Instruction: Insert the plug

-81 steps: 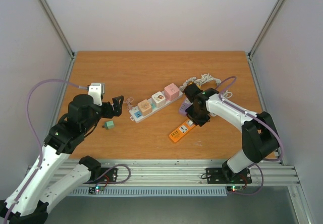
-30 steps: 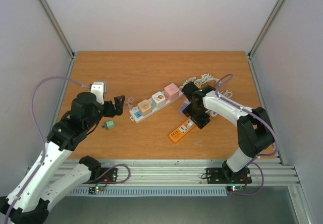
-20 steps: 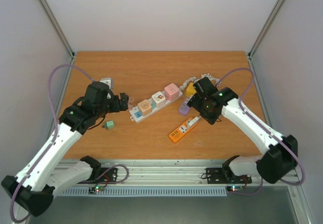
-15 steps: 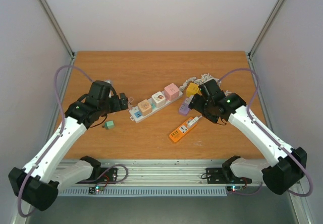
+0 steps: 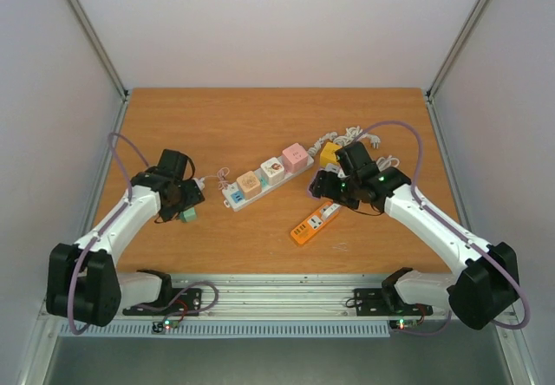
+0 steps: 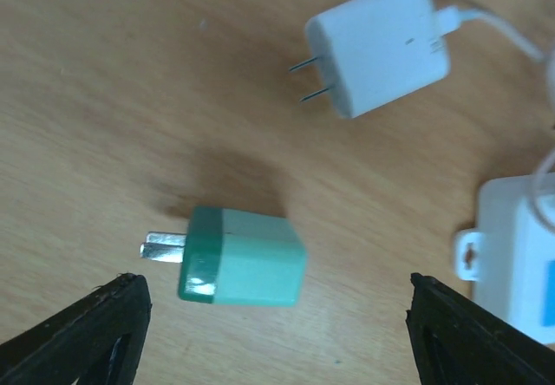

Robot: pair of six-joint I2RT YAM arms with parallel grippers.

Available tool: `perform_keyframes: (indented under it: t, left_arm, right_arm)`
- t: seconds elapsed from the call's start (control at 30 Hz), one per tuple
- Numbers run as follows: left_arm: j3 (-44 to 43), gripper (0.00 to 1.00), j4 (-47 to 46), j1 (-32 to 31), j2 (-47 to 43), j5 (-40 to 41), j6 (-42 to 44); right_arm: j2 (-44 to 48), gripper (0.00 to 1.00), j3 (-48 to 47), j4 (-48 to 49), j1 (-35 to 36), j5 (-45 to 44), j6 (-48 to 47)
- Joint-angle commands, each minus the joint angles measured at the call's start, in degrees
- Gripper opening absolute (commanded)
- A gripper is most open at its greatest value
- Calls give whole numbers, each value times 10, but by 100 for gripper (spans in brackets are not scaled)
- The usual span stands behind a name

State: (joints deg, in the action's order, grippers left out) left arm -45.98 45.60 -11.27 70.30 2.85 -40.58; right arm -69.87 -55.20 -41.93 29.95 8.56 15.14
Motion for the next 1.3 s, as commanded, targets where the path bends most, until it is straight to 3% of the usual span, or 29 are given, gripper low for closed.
perform_keyframes:
  t: [0.0, 0.1, 0.27, 0.57, 0.83, 1.27]
  left_arm:
    - [26, 82, -7, 2, 7, 29, -25]
    - [46, 81, -21, 2, 12, 22, -35]
    - [51, 67, -50, 2, 33, 22, -29]
    - [47, 72, -86, 2, 81, 25, -25]
    - [45, 47, -93, 2, 87, 20, -24]
    - [51, 28, -58, 2, -42, -89, -12]
  right_arm:
    - [-7, 84, -3, 32, 4, 11, -40]
    - [-18, 83, -11, 32, 3, 10, -47]
    - [-19, 81, -15, 38, 4, 5, -47]
    - [-24, 79, -27, 36, 4, -6, -55]
    - [-36, 77, -38, 37, 4, -10, -60]
    - [-36, 74, -18, 181, 19, 83, -87]
